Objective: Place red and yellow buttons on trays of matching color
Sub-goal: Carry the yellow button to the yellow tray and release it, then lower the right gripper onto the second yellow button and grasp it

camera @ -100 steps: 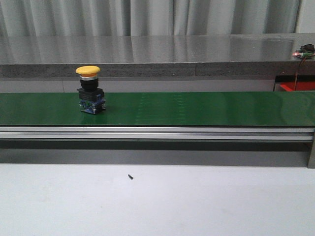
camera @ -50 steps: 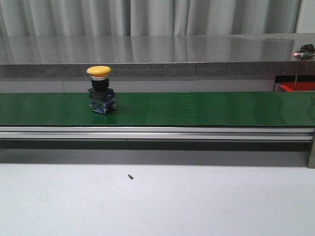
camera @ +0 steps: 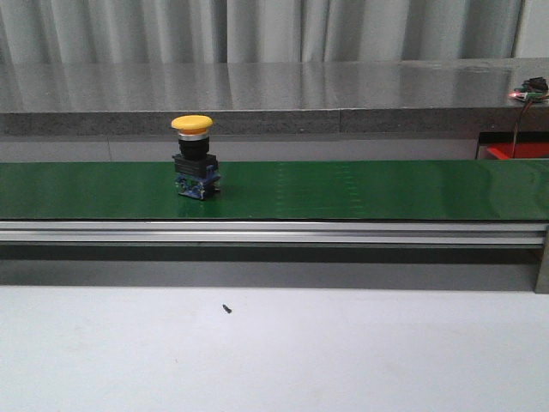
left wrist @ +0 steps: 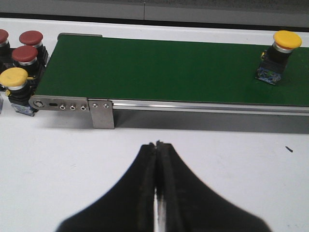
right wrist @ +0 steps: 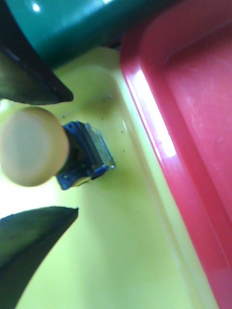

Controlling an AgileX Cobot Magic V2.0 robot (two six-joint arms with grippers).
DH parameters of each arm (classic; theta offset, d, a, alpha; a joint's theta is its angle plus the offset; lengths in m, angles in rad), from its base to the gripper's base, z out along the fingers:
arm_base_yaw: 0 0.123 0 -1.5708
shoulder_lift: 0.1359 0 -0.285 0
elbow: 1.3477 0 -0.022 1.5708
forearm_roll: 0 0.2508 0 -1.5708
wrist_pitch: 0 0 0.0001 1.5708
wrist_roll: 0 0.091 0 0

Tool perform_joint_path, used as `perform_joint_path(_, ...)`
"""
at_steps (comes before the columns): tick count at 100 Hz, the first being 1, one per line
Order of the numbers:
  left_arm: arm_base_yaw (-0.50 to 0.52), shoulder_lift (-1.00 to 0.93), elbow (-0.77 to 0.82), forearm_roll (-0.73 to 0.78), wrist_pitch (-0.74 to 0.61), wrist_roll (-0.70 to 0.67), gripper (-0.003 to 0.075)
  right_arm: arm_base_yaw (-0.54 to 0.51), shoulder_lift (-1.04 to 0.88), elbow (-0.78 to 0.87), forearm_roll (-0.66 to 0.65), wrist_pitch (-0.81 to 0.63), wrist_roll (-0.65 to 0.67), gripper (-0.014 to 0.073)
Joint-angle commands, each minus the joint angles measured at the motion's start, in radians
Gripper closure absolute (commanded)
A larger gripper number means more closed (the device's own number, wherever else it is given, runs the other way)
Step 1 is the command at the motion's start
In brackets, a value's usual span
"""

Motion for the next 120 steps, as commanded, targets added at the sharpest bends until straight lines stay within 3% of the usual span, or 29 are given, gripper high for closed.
perform_joint_path(1,-0.005,0.009,-0.026,-0.018,-0.068,-0.004,0.074,0.0,-0.101,-0.02,0.005,0.015,-0.006,0.0127)
perform_joint_path(27,-0.005,0.009,-0.026,-0.018,-0.068,-0.004,0.074,0.004,-0.242,-0.02,0.016,0.054,-0.007,0.0127)
perform_joint_path(44,-0.005,0.009,-0.026,-0.018,-0.068,-0.004,0.074,0.072,-0.341,-0.02,0.018,0.081,-0.007,0.0127)
perform_joint_path(93,-0.005,0.009,-0.026,-0.018,-0.068,-0.004,0.074,0.554,-0.434,-0.02,0.022,0.074,-0.007,0.0127)
perform_joint_path(120,-0.005,0.009,-0.026,-0.018,-0.068,-0.004,0.074,0.713,-0.418,-0.021,0.025,0.03,-0.004,0.0127)
